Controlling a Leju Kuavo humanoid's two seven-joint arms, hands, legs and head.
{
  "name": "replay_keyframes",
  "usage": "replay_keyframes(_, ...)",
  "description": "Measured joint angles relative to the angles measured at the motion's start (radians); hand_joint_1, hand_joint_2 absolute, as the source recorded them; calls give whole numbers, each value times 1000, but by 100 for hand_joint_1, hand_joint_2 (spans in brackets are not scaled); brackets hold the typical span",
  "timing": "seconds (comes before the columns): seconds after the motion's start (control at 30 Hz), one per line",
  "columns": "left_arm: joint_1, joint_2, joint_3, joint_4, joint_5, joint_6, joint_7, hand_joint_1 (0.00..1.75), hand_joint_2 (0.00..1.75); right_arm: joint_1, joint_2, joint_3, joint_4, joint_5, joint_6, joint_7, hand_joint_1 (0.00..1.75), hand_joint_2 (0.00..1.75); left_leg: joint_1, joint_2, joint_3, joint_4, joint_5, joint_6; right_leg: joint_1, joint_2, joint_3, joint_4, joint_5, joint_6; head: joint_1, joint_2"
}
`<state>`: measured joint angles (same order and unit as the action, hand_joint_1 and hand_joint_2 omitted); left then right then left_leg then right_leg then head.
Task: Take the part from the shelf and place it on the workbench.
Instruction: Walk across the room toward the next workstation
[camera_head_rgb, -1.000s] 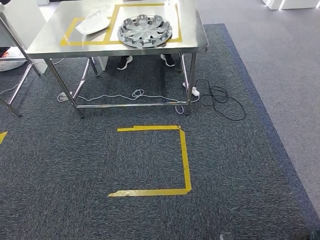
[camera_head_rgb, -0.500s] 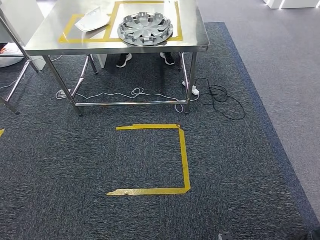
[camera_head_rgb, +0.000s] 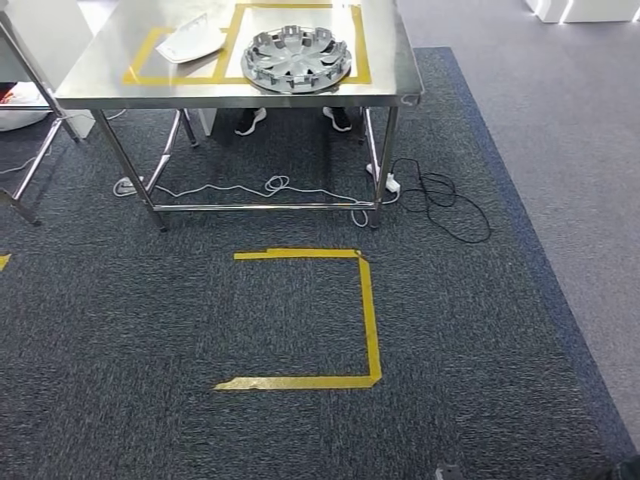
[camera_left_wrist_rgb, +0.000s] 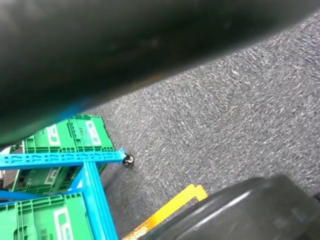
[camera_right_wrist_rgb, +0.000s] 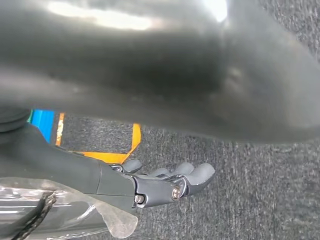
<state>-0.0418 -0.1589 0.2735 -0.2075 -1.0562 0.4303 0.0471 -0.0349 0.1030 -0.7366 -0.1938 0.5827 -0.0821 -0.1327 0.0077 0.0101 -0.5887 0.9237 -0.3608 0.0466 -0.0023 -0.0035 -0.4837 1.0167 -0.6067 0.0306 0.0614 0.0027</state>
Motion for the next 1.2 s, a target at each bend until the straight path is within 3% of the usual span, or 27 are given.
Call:
replay_keyframes(0.07, -1, -1, 0, 0, 0, -4, 2, 0, 0, 0, 0, -1, 0, 1, 0, 1, 0, 0, 5, 0, -15, -2, 10, -6, -9, 2, -57, 126, -73, 11, 4, 0)
replay_keyframes(0.1, -1, -1, 0, 0, 0, -6, 4, 0, 0, 0, 0, -2, 0, 1, 0, 2, 0, 0, 8, 0, -24, 1, 15, -12, -15, 2, -76, 173, -91, 19, 5, 0)
replay_keyframes(0.13, -1, -2, 0, 0, 0, -8, 4, 0, 0, 1, 0, -3, 0, 1, 0, 3, 0, 0, 13, 0, -35, 5, 20, -19, -22, 2, -77, 185, -88, 27, 5, 0)
replay_keyframes(0.17, 0, -2, 0, 0, 0, -9, 5, 0, 0, 2, 0, -4, 0, 2, 0, 3, 0, 0, 20, 0, -47, 13, 24, -27, -30, 2, -59, 155, -66, 37, 5, 0)
replay_keyframes(0.23, 0, -1, 0, 0, 0, -10, 5, 0, 0, 0, 1, -6, 0, 2, -1, 4, 0, 0, 33, 0, -74, 39, 30, -47, -46, 1, 4, 36, -7, 63, 6, 0)
replay_keyframes(0.27, 0, 0, 0, 0, 0, -10, 5, 0, 0, -1, 3, -6, 0, 3, -1, 5, 0, 0, 38, -1, -86, 56, 30, -59, -50, 2, 18, -6, 15, 67, 11, 0)
replay_keyframes(0.3, 0, 1, 0, 0, 0, -9, 5, 0, 0, -2, 5, -6, 0, 3, -1, 5, 0, 0, 39, -2, -93, 68, 30, -69, -51, 2, 19, -21, 25, 62, 12, 0)
replay_keyframes(0.4, 1, 0, 0, 0, 0, -6, 5, 0, 0, -3, 5, -7, -2, 4, -2, 6, 0, 0, 41, -2, -97, 70, 39, -88, -47, 2, -13, 6, 34, 17, 4, 0)
replay_keyframes(0.43, 3, 0, 0, 1, 0, -4, 5, 0, 0, -4, 4, -8, -2, 4, -2, 7, 0, 0, 43, -1, -100, 74, 30, -91, -45, 1, -21, 10, 39, 7, 0, 0)
replay_keyframes(0.47, 4, 0, 0, 1, 0, -1, 6, 0, 0, -4, 4, -8, -3, 4, -3, 7, 0, 0, 44, -1, -108, 98, 1, -91, -44, 0, -30, 11, 46, -1, -4, 0)
replay_keyframes(0.57, 7, 0, 0, 2, 0, 5, 8, 0, 0, -4, 4, -12, -3, 5, -4, 9, 0, 0, 35, -2, -157, 298, -159, -83, -33, -3, -58, 11, 70, -13, -14, 0)
replay_keyframes(0.6, 7, 0, 0, 2, 0, 6, 8, 0, 0, -3, 4, -14, -3, 5, -5, 11, 0, 0, 30, -2, -165, 360, -197, -77, -28, -5, -65, 11, 77, -15, -15, 0)
replay_keyframes(0.63, 7, 0, 0, 2, 0, 6, 8, 0, 0, -2, 4, -15, -3, 6, -7, 13, 0, 0, 25, -3, -156, 387, -217, -69, -22, -6, -71, 12, 83, -18, -16, 0)
replay_keyframes(0.67, 7, -1, 0, 2, 0, 6, 8, 0, 0, -2, 4, -16, -3, 6, -8, 14, 0, 0, 18, -3, -126, 371, -217, -57, -16, -6, -77, 12, 90, -19, -15, 0)
replay_keyframes(0.77, 5, -2, 0, 2, 0, 8, 6, 0, 0, -2, 6, -20, -3, 7, -13, 16, 0, 0, -9, -6, 23, 172, -171, -7, -4, -5, -88, 13, 104, -20, -14, 0)
replay_keyframes(0.83, 3, -3, 1, 2, 0, 13, -4, 0, 0, -2, 8, -22, -3, 6, -14, 16, 0, 0, -21, -5, 65, 100, -161, 8, -6, -8, -92, 13, 111, -14, -13, 0)
replay_keyframes(0.9, 3, -5, 2, 2, 0, 21, -16, 0, 0, -4, 8, -24, -3, 7, -13, 16, 0, 0, -24, -4, 67, 88, -154, 5, -8, -11, -93, 9, 118, -2, -13, 0)
replay_keyframes(0.97, 2, -6, 4, 2, 1, 25, -25, 0, 0, -5, 8, -24, -3, 9, -14, 16, 0, 0, -20, -1, 69, 69, -141, 1, -8, -8, -103, 24, 102, 6, -12, 0)
replay_keyframes(1.0, 0, -8, 5, 2, 1, 26, -28, 0, 0, -5, 8, -25, -3, 9, -14, 16, 0, 0, -18, 0, 68, 60, -133, 1, -8, -5, -119, 59, 76, 10, -10, 0)
replay_keyframes(1.1, 0, -12, 7, 2, 1, 27, -30, 0, 0, -4, 8, -25, -3, 10, -14, 16, 0, 0, -20, 2, 51, 59, -120, 4, -8, 1, -192, 241, -22, 17, -8, 0)
replay_keyframes(1.13, 1, -12, 7, 2, 1, 27, -30, 0, 0, -2, 8, -25, -3, 11, -14, 16, 0, 0, -21, 3, 45, 60, -117, 5, -8, 2, -200, 272, -30, 19, -8, 0)
replay_keyframes(1.2, 1, -12, 8, 2, 1, 27, -30, 0, 0, 1, 8, -25, -3, 11, -14, 16, 0, 0, -22, 3, 38, 63, -112, 4, -8, 1, -172, 241, -4, 20, -8, 0)
